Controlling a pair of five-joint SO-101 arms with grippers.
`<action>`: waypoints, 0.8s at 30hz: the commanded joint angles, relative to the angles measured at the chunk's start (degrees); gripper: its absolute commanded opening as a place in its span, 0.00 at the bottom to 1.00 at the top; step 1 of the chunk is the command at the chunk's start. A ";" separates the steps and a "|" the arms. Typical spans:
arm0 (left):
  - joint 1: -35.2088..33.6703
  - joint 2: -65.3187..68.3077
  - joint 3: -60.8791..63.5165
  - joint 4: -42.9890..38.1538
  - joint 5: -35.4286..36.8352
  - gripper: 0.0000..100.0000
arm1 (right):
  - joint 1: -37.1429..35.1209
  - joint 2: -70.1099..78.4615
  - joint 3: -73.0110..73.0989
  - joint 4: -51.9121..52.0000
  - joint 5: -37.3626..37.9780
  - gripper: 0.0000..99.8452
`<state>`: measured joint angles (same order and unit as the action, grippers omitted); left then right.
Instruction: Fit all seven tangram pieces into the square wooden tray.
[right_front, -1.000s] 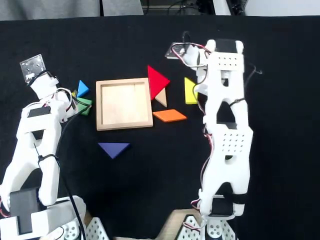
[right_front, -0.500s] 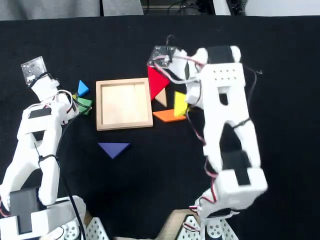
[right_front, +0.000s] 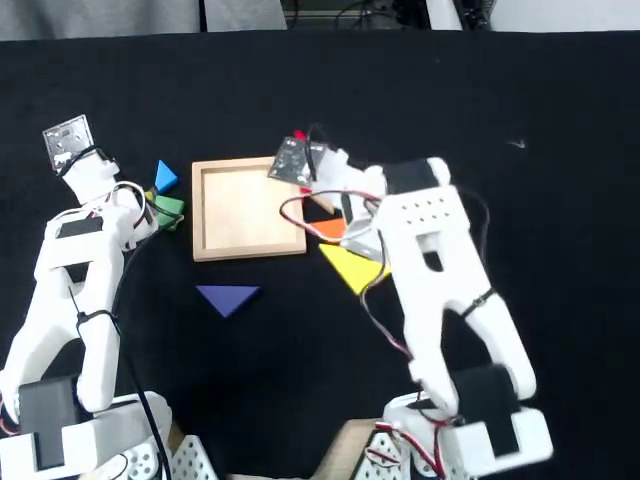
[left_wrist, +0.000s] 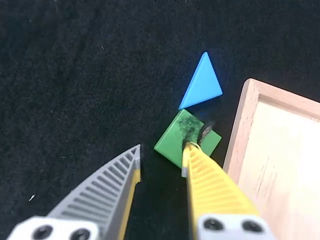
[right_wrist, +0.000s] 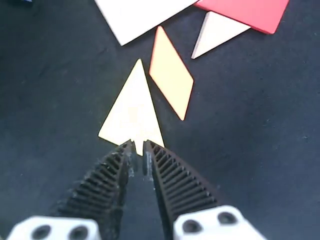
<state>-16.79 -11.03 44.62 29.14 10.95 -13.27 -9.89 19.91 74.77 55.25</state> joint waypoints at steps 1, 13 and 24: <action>0.48 -1.05 -0.75 -0.53 0.00 0.15 | 0.97 -6.99 3.56 0.88 -0.62 0.02; 0.48 -0.53 -0.84 -0.79 0.00 0.15 | -1.85 -20.79 36.00 -18.81 -0.70 0.28; 0.48 -0.53 -0.92 -0.88 0.00 0.15 | -2.55 -8.57 33.45 -22.77 1.32 0.28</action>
<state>-16.79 -11.03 44.62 29.14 10.95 -16.00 -23.34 55.87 55.34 55.87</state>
